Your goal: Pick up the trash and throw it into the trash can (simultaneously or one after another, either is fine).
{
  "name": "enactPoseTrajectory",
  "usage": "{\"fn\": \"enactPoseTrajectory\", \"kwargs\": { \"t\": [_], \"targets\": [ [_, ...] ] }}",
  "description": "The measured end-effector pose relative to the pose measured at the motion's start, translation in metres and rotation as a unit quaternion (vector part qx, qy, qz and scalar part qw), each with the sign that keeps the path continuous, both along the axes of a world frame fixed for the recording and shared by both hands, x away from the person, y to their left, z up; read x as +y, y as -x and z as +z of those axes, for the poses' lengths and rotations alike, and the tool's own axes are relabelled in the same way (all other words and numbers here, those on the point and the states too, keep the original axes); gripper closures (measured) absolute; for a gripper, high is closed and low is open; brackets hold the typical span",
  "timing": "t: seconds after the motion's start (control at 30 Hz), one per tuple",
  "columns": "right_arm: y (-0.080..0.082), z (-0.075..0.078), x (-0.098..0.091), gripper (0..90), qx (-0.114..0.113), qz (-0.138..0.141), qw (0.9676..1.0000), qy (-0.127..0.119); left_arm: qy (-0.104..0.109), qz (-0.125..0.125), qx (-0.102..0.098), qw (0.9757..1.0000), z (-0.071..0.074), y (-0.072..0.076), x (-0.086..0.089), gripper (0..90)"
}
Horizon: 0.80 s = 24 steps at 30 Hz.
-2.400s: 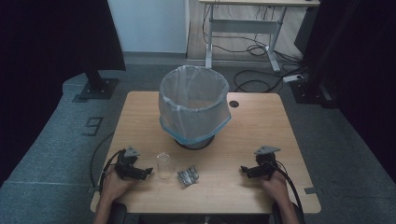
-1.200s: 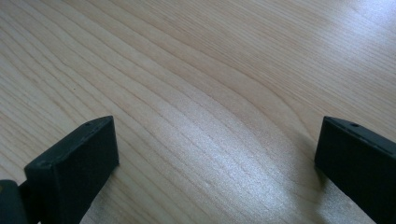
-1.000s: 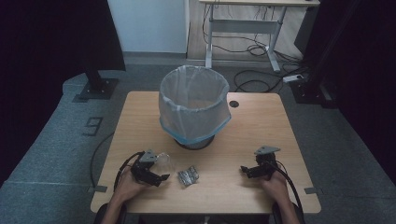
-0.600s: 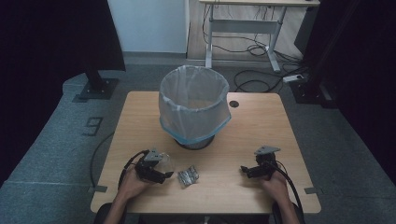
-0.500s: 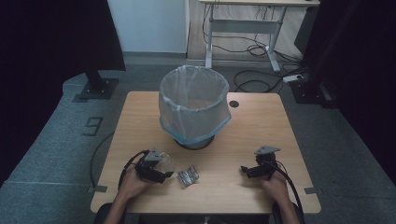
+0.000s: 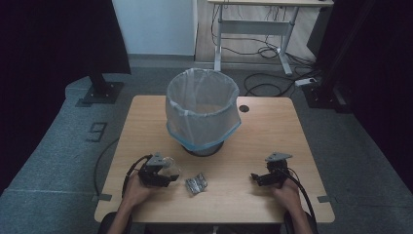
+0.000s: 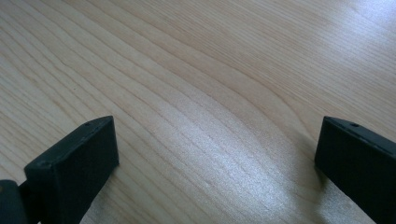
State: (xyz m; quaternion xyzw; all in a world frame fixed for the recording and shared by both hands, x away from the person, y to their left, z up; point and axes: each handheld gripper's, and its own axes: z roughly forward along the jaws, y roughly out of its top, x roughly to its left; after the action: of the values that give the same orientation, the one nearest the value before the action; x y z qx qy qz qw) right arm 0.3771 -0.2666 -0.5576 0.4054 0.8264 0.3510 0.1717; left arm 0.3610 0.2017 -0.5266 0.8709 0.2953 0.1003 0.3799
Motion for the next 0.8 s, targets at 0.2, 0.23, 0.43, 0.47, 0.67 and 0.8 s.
{"fn": "enactPoseTrajectory", "kwargs": {
  "t": [0.2,0.23,0.43,0.47,0.67,0.8],
  "targets": [
    [0.000,0.000,0.000,0.0,0.000,0.000,1.0000,0.000,0.007,0.009,-0.009,0.9999,0.009,-0.001,0.004,35.0],
    [0.000,0.000,0.000,0.0,0.000,0.000,1.0000,0.000,0.007,0.009,-0.009,0.9999,0.009,-0.001,0.004,35.0],
    [0.000,0.000,0.000,0.0,0.000,0.000,1.0000,0.000,0.005,0.015,-0.019,0.9997,0.020,-0.002,0.005,35.2],
    [0.000,0.000,0.000,0.0,0.000,0.000,1.0000,0.000,0.007,0.018,-0.020,0.9996,0.023,-0.003,0.006,35.3],
    [0.000,0.000,0.000,0.0,-0.001,-0.001,1.0000,0.000,0.010,0.024,-0.025,0.9993,0.033,-0.007,0.009,36.2],
    [0.000,0.000,0.001,0.0,0.000,-0.001,1.0000,-0.001,0.006,0.026,-0.028,0.9993,0.039,-0.008,0.009,36.2]
  ]
}}
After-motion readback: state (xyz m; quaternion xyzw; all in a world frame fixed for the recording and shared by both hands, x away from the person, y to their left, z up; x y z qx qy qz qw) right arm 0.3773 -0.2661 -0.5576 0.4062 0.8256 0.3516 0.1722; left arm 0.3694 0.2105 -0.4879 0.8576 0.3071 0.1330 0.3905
